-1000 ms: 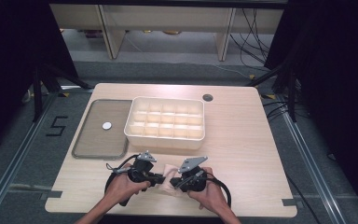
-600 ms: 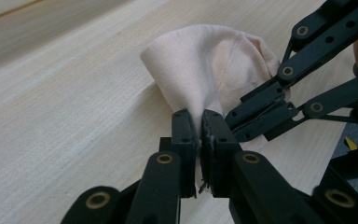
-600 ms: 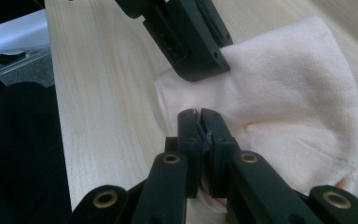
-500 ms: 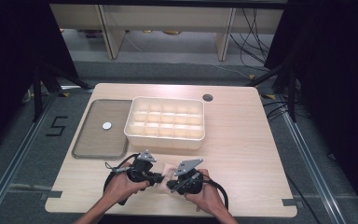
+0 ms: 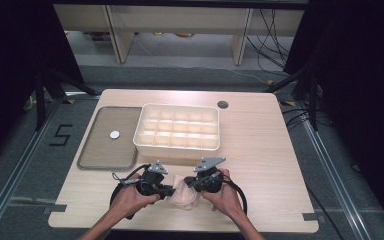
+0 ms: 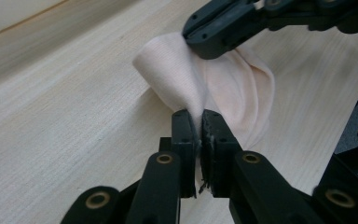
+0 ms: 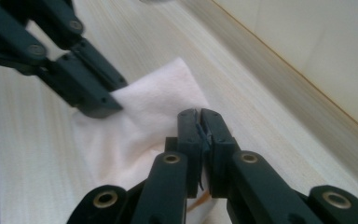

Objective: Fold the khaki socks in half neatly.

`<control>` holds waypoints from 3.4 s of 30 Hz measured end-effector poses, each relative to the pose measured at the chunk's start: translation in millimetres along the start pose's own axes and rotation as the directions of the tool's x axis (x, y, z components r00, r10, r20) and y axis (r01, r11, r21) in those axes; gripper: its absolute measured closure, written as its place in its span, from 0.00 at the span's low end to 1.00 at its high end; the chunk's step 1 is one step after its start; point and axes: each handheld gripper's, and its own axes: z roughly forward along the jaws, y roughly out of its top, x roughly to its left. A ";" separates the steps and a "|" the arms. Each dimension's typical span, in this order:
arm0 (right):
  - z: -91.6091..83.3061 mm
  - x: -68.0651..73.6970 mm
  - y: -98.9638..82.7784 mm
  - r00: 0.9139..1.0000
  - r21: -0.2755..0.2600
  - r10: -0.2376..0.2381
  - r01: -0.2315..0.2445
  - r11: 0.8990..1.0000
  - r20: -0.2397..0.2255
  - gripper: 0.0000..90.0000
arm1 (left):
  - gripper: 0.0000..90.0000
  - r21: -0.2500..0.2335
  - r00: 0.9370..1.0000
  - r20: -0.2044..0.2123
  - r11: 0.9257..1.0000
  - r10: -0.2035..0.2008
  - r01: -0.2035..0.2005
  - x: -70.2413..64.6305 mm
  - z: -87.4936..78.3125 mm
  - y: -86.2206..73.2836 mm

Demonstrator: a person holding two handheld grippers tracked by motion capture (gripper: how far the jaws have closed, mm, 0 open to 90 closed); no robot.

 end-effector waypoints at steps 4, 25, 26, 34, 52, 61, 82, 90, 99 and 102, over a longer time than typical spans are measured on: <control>7.4 -2.4 -0.1 1.000 0.027 -0.002 0.002 1.000 0.005 0.97 | 0.93 -0.007 1.000 -0.012 1.000 0.020 -0.020 -3.2 -1.4 1.4; -19.1 -5.1 -1.6 1.000 -0.001 0.025 -0.025 1.000 -0.011 0.95 | 0.93 -0.049 0.998 -0.038 0.997 0.055 -0.057 -16.1 0.5 7.0; -22.8 -5.4 -3.7 1.000 0.000 0.030 -0.030 1.000 -0.009 0.95 | 0.93 -0.049 0.998 -0.037 0.997 0.054 -0.056 -16.1 0.4 7.0; -25.5 -6.9 -19.9 0.999 0.049 0.048 -0.047 0.998 -0.023 0.95 | 0.93 -0.046 0.998 -0.036 0.997 0.058 -0.059 -16.2 -0.2 7.6; -13.7 -7.4 -22.8 0.997 0.096 0.068 -0.065 0.993 -0.035 0.95 | 0.92 -0.027 0.991 -0.027 0.991 0.131 -0.132 -38.3 17.4 17.5; -15.0 -10.0 -23.4 0.995 0.094 0.090 -0.086 0.992 -0.045 0.94 | 0.92 0.010 0.986 -0.027 0.986 0.167 -0.167 -43.2 32.6 20.7; -31.3 -8.1 2.2 0.992 -0.035 0.074 -0.078 0.996 -0.106 0.96 | 0.92 0.033 0.984 -0.040 0.984 0.175 -0.174 -45.4 40.1 20.5; -13.2 -11.3 -6.1 0.996 0.085 0.063 -0.059 0.995 -0.056 0.97 | 0.82 0.018 0.988 -0.003 0.988 0.154 -0.154 -46.2 35.9 21.0; -12.5 -11.4 -6.7 0.998 0.089 0.046 -0.042 0.995 -0.044 0.97 | 0.80 -0.095 0.998 0.051 0.995 0.047 -0.042 -35.7 7.5 24.6; -12.2 -11.4 -6.9 0.998 0.088 0.048 -0.044 0.995 -0.040 0.97 | 0.86 -0.056 0.996 0.046 0.996 0.071 -0.068 -34.5 10.3 20.8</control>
